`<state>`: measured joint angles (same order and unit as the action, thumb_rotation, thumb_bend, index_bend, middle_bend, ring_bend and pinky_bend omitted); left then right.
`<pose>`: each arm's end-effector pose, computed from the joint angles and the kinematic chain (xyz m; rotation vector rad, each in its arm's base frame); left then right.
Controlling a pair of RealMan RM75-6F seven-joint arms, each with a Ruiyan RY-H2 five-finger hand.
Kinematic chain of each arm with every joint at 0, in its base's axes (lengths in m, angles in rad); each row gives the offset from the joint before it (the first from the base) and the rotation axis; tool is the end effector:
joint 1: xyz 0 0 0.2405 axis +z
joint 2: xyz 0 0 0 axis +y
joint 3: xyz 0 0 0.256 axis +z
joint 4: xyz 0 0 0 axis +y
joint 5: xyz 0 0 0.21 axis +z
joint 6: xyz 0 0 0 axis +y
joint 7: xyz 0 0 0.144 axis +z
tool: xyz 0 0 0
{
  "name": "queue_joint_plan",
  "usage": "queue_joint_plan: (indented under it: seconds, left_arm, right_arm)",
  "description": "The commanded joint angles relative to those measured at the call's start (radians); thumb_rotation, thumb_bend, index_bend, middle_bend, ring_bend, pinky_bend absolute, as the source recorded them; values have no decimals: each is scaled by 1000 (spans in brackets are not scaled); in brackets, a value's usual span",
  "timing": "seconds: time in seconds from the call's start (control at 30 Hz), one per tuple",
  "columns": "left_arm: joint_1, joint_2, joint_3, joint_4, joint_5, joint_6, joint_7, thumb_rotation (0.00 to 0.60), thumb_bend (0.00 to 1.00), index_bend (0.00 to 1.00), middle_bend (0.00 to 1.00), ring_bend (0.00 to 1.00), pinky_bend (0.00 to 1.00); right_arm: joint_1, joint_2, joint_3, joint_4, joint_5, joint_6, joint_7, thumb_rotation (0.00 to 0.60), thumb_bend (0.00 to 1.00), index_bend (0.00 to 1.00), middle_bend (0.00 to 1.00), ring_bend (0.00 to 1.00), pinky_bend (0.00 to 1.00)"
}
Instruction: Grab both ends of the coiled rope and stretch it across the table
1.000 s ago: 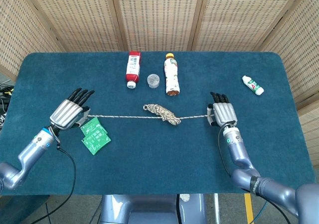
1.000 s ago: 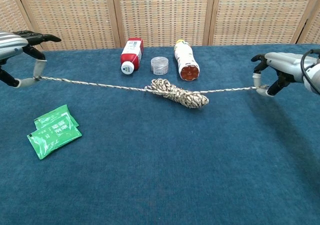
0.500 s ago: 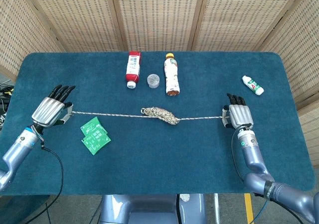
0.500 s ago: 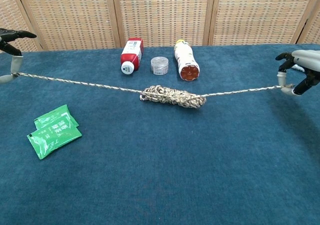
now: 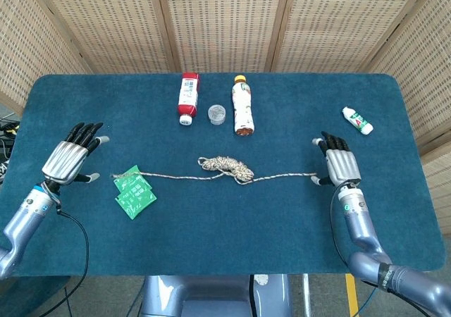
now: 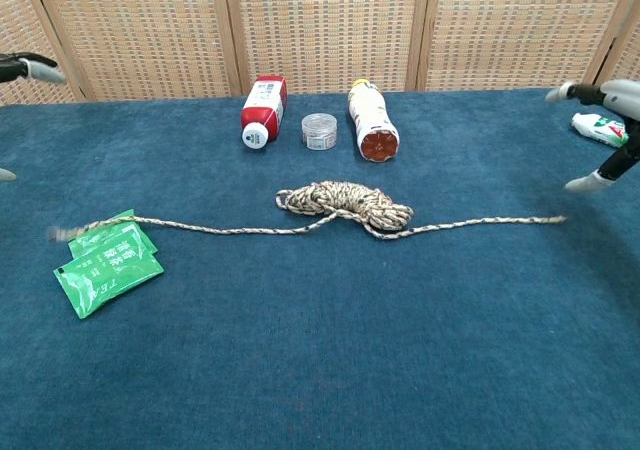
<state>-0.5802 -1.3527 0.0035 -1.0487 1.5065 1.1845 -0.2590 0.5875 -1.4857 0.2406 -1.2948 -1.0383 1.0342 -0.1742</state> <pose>-0.2909 0.3489 0.1061 -1.7682 -0.7432 -0.9257 -0.2511 -0.3649 0.0518 1.4533 -1.0442 0.8718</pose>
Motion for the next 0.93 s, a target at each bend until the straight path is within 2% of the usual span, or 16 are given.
queue_joint_plan:
  seconds: [0.03,0.2,0.27,0.37,0.57,0.7,0.93]
  left_arm:
    - [81,168,-57,-338,-123,42,112,600,0,0,0,0,0]
    - [168,233,-77,-523,-181,162,219,600,0,0,0,0,0]
    - [218,239,-77,-595,-226,237,356,600,0,0,0,0,0]
    - [269,246,-65,-690,-235,301,426,600,0,0,0,0,0]
    - [343,255,-14,-743,-157,358,415,600,0,0,0,0,0]
    - [370,238,-5,-739,-127,375,391,600,0,0,0,0,0]
    - [393,224,-11,-739,-103,380,390,600,0,0,0,0,0]
  right_arm:
    - [-67,37,-28,-31,-159,154,88,600,0,0,0,0,0]
    - [-146,83,-89,-38,-291,291,138,600,0,0,0,0,0]
    - [-185,123,-117,-80,-321,329,141,600,0,0,0,0,0]
    - [-233,186,-154,-162,-355,373,105,600,0,0,0,0,0]
    - [-324,243,-195,-289,-393,472,42,600,0,0,0,0,0]
    - [-353,242,-208,-294,-436,514,18,600,0,0,0,0,0]
    - [-385,224,-216,-242,-494,558,19,600,0,0,0,0,0]
